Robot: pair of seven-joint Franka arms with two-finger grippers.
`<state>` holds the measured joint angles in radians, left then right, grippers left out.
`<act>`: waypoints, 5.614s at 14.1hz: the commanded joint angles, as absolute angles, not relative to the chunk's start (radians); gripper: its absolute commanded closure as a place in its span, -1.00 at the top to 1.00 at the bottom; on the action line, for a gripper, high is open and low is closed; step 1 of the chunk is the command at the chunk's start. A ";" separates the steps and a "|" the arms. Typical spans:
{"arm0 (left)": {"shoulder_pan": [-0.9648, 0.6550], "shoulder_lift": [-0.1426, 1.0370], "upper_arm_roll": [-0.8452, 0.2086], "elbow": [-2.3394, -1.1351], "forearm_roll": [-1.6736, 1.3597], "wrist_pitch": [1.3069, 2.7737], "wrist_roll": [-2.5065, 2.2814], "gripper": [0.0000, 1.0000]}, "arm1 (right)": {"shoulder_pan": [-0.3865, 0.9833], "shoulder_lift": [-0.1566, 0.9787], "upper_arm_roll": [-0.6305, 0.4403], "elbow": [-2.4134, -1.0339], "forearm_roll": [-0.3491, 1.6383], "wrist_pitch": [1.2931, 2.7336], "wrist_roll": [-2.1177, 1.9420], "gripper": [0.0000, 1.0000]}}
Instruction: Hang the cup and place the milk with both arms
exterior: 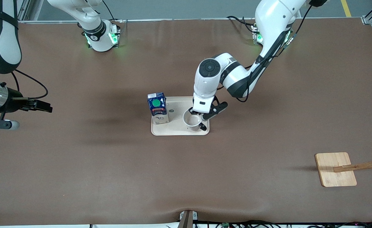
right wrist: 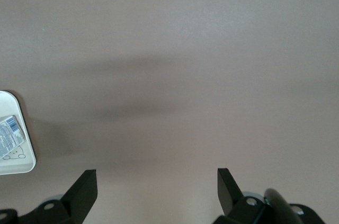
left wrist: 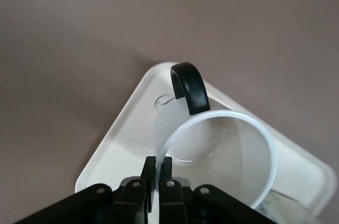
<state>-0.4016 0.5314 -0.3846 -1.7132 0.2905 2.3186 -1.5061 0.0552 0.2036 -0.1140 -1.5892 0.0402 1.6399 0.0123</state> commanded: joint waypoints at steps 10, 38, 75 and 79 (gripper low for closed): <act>-0.114 0.163 -0.383 -1.671 0.184 1.915 -0.771 -1.00 | 0.357 0.253 -0.106 -1.577 0.186 1.640 0.158 1.00; 0.623 0.253 -0.371 -1.562 -0.235 2.066 0.511 -1.00 | 0.724 0.462 -0.107 -1.592 0.123 1.864 0.256 1.00; 0.641 0.465 -0.385 -1.381 -0.239 2.109 0.500 1.00 | -0.130 0.367 -0.112 -1.736 0.066 1.747 -0.187 -0.50; 0.632 0.405 -0.423 -1.384 -0.219 2.070 0.410 1.00 | -0.123 0.364 -0.107 -1.686 0.064 1.676 -0.222 1.00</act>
<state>0.6401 0.4492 -0.4040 -1.3770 -0.2195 2.1100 0.4602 -0.1171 0.3741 -0.1245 -1.7191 0.0748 1.7313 -0.1910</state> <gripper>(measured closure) 0.000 0.145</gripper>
